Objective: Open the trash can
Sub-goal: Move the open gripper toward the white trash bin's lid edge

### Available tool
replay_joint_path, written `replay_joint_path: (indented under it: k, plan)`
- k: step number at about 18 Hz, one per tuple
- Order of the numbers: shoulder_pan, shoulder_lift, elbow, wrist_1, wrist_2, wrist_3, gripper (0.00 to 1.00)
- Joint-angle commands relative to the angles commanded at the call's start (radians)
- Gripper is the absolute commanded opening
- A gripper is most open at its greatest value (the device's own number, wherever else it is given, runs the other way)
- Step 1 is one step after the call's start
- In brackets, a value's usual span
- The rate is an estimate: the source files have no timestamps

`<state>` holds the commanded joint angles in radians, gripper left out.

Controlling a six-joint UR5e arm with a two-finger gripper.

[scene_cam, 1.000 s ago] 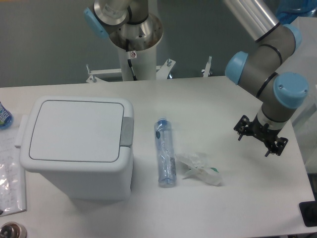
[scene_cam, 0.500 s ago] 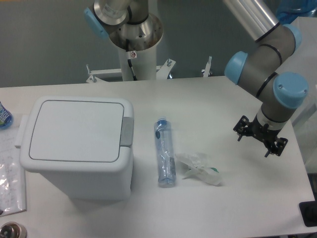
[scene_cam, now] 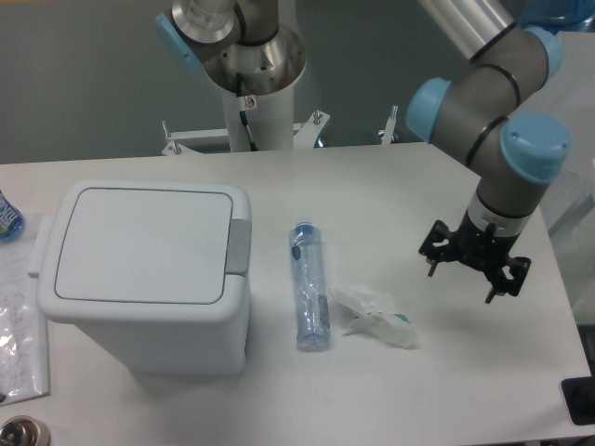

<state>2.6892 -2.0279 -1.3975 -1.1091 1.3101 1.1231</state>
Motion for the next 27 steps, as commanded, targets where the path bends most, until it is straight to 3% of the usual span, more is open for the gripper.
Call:
replay_joint_path:
  k: [4, 8, 11, 18, 27]
  plan:
    - [-0.054, 0.018, 0.041, 0.003, -0.040, -0.124, 1.00]
    - [-0.109, 0.017, 0.121, 0.003, -0.057, -0.259, 1.00]
    - [-0.132, 0.031, 0.132, 0.003, -0.094, -0.305, 1.00]
    - [-0.179, 0.103, 0.114, 0.003, -0.155, -0.410, 1.00]
    - [-0.198, 0.248, -0.033, 0.003, -0.215, -0.470, 1.00]
